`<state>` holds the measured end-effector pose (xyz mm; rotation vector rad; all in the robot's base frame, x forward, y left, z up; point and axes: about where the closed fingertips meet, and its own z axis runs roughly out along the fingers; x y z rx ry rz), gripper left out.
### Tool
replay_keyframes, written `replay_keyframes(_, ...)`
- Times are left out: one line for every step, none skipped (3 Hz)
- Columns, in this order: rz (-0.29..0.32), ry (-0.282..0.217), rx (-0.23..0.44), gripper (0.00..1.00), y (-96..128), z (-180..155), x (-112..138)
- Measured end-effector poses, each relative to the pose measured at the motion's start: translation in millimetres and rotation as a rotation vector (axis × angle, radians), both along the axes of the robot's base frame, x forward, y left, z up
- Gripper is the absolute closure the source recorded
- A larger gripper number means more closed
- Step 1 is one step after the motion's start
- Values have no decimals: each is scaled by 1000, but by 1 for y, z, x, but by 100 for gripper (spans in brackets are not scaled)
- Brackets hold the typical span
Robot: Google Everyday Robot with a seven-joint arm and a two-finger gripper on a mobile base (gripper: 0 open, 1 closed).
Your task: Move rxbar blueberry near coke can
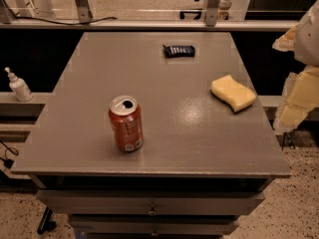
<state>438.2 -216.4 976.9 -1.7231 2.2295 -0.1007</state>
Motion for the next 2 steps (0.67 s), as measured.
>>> replay_keyframes(6, -13, 10, 0, 2, 2, 1)
replay_keyframes(6, -14, 11, 0, 2, 2, 1)
